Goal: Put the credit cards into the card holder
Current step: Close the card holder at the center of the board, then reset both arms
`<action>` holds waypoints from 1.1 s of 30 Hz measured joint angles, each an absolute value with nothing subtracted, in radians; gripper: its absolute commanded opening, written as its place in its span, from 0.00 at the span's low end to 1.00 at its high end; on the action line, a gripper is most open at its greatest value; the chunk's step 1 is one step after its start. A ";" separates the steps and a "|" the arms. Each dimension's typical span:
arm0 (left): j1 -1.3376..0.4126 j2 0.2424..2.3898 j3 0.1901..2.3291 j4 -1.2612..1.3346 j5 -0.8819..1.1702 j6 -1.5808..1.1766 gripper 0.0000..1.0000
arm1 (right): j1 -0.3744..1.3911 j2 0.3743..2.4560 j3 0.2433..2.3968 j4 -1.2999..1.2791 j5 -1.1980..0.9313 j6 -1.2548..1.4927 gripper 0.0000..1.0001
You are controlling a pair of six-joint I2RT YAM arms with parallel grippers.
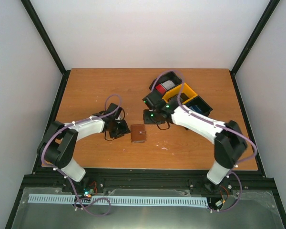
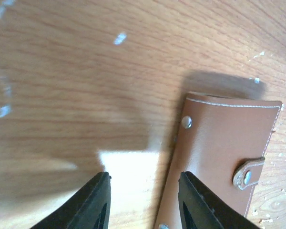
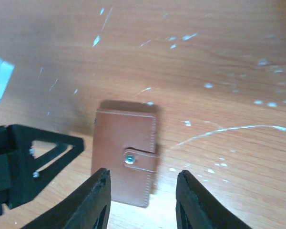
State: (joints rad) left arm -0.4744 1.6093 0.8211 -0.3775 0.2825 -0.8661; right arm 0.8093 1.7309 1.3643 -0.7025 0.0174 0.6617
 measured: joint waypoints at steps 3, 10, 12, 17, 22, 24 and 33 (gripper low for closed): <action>-0.469 1.549 0.821 -0.428 0.247 -0.863 0.57 | 0.784 1.613 1.287 -0.694 0.062 0.677 0.46; -0.467 1.170 0.831 -0.499 0.145 -0.826 0.99 | 0.760 1.272 1.085 -0.713 0.219 0.637 0.73; -0.466 1.050 0.851 -0.517 0.108 -0.797 1.00 | 0.757 1.153 1.060 -0.729 0.278 0.615 0.84; -0.466 0.822 0.908 -0.548 0.003 -0.710 1.00 | 0.751 0.900 1.060 -0.785 0.443 0.566 1.00; -0.466 0.704 0.969 -0.588 -0.096 -0.642 1.00 | 0.751 0.753 1.060 -0.872 0.556 0.548 1.00; -0.466 0.661 0.983 -0.601 -0.130 -0.619 1.00 | 0.751 0.699 1.061 -0.903 0.593 0.545 1.00; -0.466 0.520 1.065 -0.638 -0.232 -0.548 1.00 | 0.750 0.503 1.071 -0.961 0.711 0.560 1.00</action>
State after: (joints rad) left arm -0.4656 0.5201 1.0645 -0.6376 -0.2317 -0.5476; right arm 0.7502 0.5034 1.0706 -0.9611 0.7113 0.5602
